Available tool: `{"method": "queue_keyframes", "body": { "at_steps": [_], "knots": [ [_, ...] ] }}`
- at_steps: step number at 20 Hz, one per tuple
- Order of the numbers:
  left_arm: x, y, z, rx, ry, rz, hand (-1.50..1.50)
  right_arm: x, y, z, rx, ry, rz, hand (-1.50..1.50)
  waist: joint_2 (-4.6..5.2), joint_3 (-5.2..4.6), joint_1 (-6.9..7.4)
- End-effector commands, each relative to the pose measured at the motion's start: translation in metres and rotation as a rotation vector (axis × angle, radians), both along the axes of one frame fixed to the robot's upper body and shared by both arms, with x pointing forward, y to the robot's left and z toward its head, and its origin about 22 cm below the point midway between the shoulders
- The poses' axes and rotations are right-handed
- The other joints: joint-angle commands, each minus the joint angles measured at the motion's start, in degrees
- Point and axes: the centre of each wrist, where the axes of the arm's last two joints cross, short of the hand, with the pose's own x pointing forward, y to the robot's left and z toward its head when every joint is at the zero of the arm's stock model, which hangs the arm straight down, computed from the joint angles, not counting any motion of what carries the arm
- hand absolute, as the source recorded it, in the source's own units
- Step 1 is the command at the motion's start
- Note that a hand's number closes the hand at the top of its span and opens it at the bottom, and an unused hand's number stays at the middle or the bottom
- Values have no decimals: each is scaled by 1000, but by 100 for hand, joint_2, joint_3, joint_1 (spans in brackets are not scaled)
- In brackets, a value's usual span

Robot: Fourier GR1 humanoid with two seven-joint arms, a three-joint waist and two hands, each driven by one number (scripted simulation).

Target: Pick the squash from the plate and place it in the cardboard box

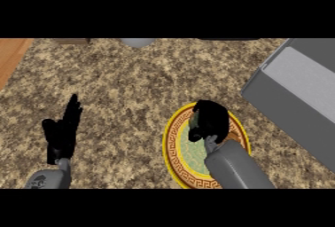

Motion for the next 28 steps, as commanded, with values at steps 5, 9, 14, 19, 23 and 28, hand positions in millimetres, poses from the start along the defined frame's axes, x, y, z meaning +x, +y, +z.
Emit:
{"method": "queue_keyframes", "body": {
  "at_steps": [5, 9, 14, 19, 23, 28],
  "knots": [
    [8, -3, 9, -3, 11, -8, 0, -3, 9, 5, -39, -63, 27, 150, -5, -1, -13],
    [-3, 14, 13, -5, 18, -10, 0, -11, -28, -12, -49, 50, -4, 150, -9, -1, -26],
    [-12, 8, -4, -9, -11, -3, 0, 0, -39, -10, -90, 39, 13, 150, -1, -1, -7],
    [-6, 14, 3, 7, 5, 7, 0, -13, -40, 29, -126, -90, 18, 150, -8, -1, -19],
    [-10, 17, -2, -12, 21, 7, 0, -37, -14, 82, -123, -203, 38, 150, -20, -4, -33],
    [-2, 7, 0, -11, 18, 24, 0, -62, -35, 151, -75, -380, -16, 150, -31, -6, -97]
  ]
}}
